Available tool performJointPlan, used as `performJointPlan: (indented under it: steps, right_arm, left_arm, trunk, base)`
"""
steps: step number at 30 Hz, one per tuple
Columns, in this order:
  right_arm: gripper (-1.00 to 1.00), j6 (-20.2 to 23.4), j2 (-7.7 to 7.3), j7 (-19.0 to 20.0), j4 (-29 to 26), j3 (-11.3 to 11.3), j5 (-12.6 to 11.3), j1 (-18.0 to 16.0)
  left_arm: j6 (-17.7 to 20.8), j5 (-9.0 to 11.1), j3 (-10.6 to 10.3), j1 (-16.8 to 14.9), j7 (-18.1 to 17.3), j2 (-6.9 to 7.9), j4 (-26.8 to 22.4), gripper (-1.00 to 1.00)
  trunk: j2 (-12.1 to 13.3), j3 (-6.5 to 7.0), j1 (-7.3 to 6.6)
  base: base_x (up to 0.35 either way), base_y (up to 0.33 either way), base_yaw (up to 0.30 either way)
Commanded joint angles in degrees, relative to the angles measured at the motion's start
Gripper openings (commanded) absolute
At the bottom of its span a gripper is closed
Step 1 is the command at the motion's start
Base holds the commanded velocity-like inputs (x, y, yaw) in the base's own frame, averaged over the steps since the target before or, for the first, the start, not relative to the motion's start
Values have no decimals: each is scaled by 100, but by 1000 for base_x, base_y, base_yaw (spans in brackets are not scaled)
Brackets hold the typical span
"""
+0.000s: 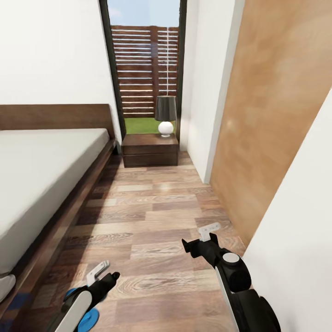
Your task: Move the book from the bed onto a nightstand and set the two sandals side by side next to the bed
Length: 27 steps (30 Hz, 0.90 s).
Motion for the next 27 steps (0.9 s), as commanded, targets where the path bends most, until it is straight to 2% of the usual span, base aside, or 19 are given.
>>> performJointPlan:
  steps: [1, 11, 27]
  right_arm:
    - [100, 25, 1, 45, -8, -1, 61, -3]
    - [100, 28, 1, 45, -8, 3, 61, -3]
    - [100, 25, 1, 45, -8, 4, 61, -2]
  left_arm:
    - [2, 45, -13, -5, 50, 9, 10, 100]
    - [1, 52, -5, -5, 14, 13, 122, 100]
    - [1, 76, -6, -5, -10, 13, 160, 100]
  trunk:
    - [-2, -6, 1]
    - [-2, -6, 1]
    - [-2, -6, 1]
  base:
    - [268, -209, 279]
    - [290, -148, 239]
    - [143, -49, 42]
